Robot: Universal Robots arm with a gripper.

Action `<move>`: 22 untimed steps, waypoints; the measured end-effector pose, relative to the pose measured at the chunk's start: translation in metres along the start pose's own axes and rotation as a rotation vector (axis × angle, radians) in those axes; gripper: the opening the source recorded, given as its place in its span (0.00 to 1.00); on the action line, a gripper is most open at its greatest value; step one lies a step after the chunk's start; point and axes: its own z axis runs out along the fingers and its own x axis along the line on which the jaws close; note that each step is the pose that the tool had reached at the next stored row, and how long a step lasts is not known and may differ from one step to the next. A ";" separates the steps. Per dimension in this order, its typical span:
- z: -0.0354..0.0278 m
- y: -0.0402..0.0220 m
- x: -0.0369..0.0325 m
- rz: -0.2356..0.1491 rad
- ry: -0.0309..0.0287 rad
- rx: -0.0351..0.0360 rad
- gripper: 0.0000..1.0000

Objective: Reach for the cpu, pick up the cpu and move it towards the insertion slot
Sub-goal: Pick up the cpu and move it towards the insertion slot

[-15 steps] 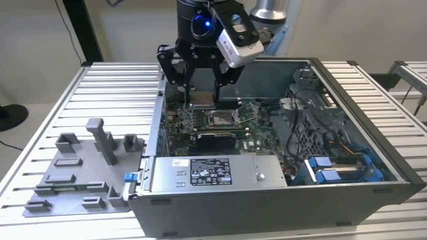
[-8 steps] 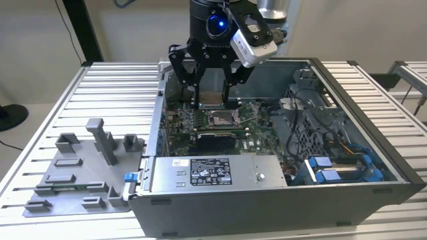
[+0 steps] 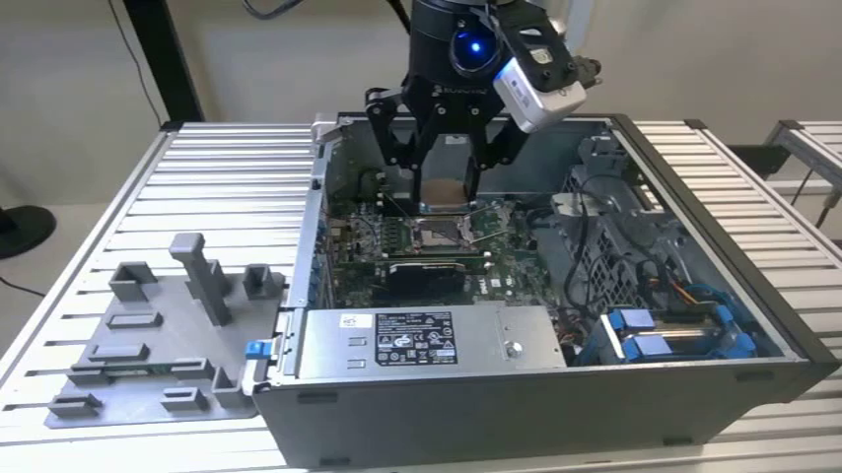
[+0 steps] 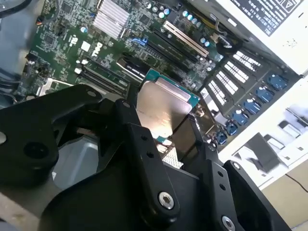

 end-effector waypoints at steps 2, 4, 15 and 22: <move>0.0000 0.0001 -0.0038 0.000 0.0000 -0.0001 0.00; -0.0001 0.0002 -0.0088 0.001 -0.0001 -0.0001 0.00; -0.0002 0.0005 -0.0149 0.010 -0.0004 -0.0003 0.00; -0.0002 0.0010 -0.0149 0.010 -0.0005 -0.0003 0.00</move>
